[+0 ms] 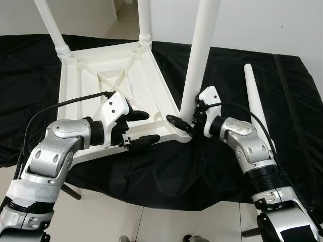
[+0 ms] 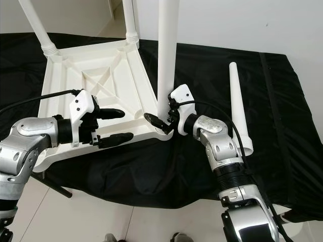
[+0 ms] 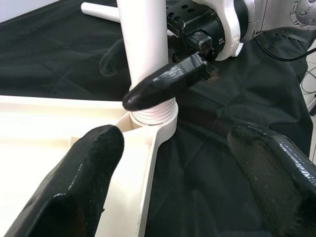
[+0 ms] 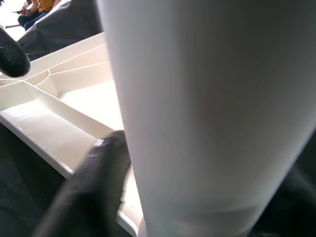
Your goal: Building children table
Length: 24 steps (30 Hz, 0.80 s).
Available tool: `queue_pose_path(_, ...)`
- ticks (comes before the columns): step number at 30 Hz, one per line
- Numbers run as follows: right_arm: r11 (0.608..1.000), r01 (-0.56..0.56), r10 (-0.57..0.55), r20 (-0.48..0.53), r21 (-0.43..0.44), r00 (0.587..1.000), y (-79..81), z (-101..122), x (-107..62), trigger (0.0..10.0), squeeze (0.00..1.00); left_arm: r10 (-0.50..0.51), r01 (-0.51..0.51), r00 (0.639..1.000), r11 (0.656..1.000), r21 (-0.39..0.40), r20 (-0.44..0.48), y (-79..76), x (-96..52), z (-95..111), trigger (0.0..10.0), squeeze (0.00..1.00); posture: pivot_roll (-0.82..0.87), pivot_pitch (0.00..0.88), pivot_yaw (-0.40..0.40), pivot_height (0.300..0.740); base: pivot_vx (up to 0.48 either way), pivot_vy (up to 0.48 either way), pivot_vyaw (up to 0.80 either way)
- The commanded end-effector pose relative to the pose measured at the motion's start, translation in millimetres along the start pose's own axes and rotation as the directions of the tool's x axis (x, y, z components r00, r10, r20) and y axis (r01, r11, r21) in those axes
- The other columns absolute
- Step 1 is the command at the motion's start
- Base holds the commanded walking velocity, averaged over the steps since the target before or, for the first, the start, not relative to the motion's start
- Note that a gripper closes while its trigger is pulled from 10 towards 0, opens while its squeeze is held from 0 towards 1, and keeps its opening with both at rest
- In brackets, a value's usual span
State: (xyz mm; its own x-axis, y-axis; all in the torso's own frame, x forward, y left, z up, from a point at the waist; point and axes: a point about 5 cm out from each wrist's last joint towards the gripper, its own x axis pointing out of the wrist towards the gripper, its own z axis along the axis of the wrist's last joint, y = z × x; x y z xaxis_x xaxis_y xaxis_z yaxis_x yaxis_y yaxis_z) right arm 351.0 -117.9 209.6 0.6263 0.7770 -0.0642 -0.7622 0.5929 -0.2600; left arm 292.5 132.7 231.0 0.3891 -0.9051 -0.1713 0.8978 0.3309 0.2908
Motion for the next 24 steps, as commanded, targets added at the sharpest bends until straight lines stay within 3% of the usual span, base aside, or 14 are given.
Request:
queue_pose_path(1,1.0,0.005,-0.005,-0.014,-0.007,1.0,1.0,-1,4.4,0.0,0.0,0.06,-0.06,0.998,0.998,-0.001,-0.016,2.7,-4.5,-2,10.0,0.0,-0.05,0.125,0.076,0.74,0.0,0.0,0.0)
queue_pose_path(6,0.997,0.071,-0.071,-0.052,-0.006,0.996,-2.3,-7,5.8,0.0,0.0,0.06,-0.06,0.998,0.998,-0.002,-0.015,2.7,-4.1,-2,10.0,0.0,-0.05,0.125,0.076,0.74,0.0,0.0,0.0)
queue_pose_path(11,0.974,0.225,-0.225,-0.082,-0.008,0.971,-0.5,-14,4.7,0.0,0.0,0.055,-0.055,0.998,0.998,-0.006,-0.011,1.3,-3.0,-3,10.0,0.0,-0.05,0.121,0.077,0.74,0.0,0.0,0.0)
queue_pose_path(14,0.974,0.225,-0.225,-0.082,-0.008,0.971,-0.5,-14,4.7,0.0,0.0,0.055,-0.055,0.998,0.998,-0.006,-0.011,1.3,-3.0,-3,10.0,0.0,-0.05,0.121,0.077,0.74,0.0,0.0,0.0)
queue_pose_path(15,0.949,0.315,-0.312,-0.118,0.004,0.943,4.1,-24,2.6,0.0,0.0,0.052,-0.052,0.999,0.999,-0.007,-0.011,0.6,-3.1,-3,10.0,0.0,-0.06,0.121,0.079,0.74,0.0,0.0,0.0)
queue_pose_path(21,0.901,0.432,-0.423,-0.161,0.029,0.892,9.9,-34,1.3,0.0,0.0,0.048,-0.048,0.999,0.999,-0.01,-0.012,0.0,-2.9,-4,10.0,0.0,-0.06,0.122,0.08,0.74,0.0,0.0,0.0)
queue_pose_path(22,0.871,0.489,-0.475,-0.177,0.045,0.862,10.9,-38,0.8,0.0,0.0,0.047,-0.048,0.999,0.999,-0.01,-0.011,-0.1,-2.8,-4,10.0,0.0,-0.06,0.122,0.08,0.74,0.0,0.0,0.0)
queue_pose_path(23,0.871,0.489,-0.475,-0.177,0.045,0.862,10.9,-38,0.8,0.0,0.0,0.047,-0.048,0.999,0.999,-0.01,-0.011,-0.1,-2.8,-4,10.0,0.0,-0.06,0.122,0.08,0.74,0.0,0.0,0.0)
queue_pose_path(24,0.835,0.545,-0.521,-0.21,0.076,0.827,13.7,-44,0.0,0.0,0.0,0.046,-0.046,0.999,0.999,-0.01,-0.011,-0.5,-2.6,-4,10.0,0.0,-0.06,0.124,0.079,0.74,0.0,0.0,0.0)
